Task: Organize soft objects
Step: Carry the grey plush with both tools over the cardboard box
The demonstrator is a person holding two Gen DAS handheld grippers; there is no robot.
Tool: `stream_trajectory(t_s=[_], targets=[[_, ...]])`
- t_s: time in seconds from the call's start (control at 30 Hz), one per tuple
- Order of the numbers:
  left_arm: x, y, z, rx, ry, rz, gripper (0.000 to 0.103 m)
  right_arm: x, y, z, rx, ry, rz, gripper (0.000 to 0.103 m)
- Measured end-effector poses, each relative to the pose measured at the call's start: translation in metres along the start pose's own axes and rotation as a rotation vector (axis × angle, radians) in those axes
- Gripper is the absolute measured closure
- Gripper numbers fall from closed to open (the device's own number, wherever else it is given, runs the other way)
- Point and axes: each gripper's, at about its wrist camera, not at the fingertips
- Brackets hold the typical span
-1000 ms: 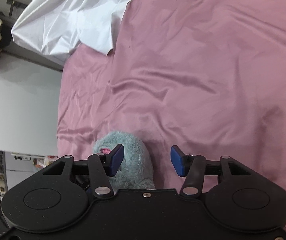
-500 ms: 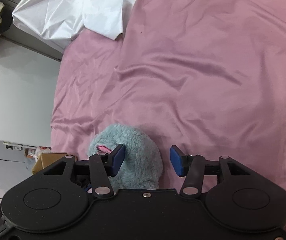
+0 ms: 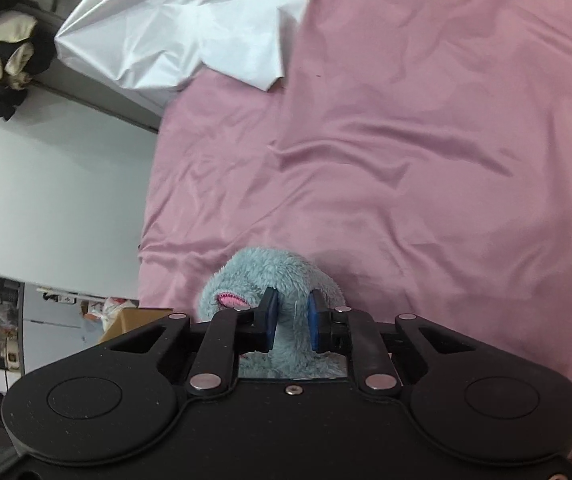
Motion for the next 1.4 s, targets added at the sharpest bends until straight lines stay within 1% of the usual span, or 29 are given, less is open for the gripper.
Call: stream_trajectory(t_s=[0.27, 0.63, 1.03, 1.4], targets=[[0.009, 0.003, -0.028, -0.008, 0.053, 0.017, 0.089, -0.002, -0.018, -0.017, 0.080, 0.046, -0.047, 0.087], [0.019, -0.009, -0.059, -0.048, 0.110, 0.008, 0.090, -0.005, -0.043, -0.028, 0.150, 0.098, -0.115, 0.087], [0.040, -0.043, -0.107, -0.075, 0.177, -0.017, 0.090, -0.019, -0.089, -0.031, 0.253, 0.128, -0.201, 0.087], [0.048, -0.090, -0.135, -0.074, 0.224, -0.075, 0.091, -0.052, -0.136, -0.021, 0.273, 0.148, -0.316, 0.087]])
Point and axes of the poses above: each gripper's, at about its wrist camera, not at the fingertips, and z roughly the way its jaws point, y to its right, x to its top, and after that the axes turned 3 degrees about -z, right-handed
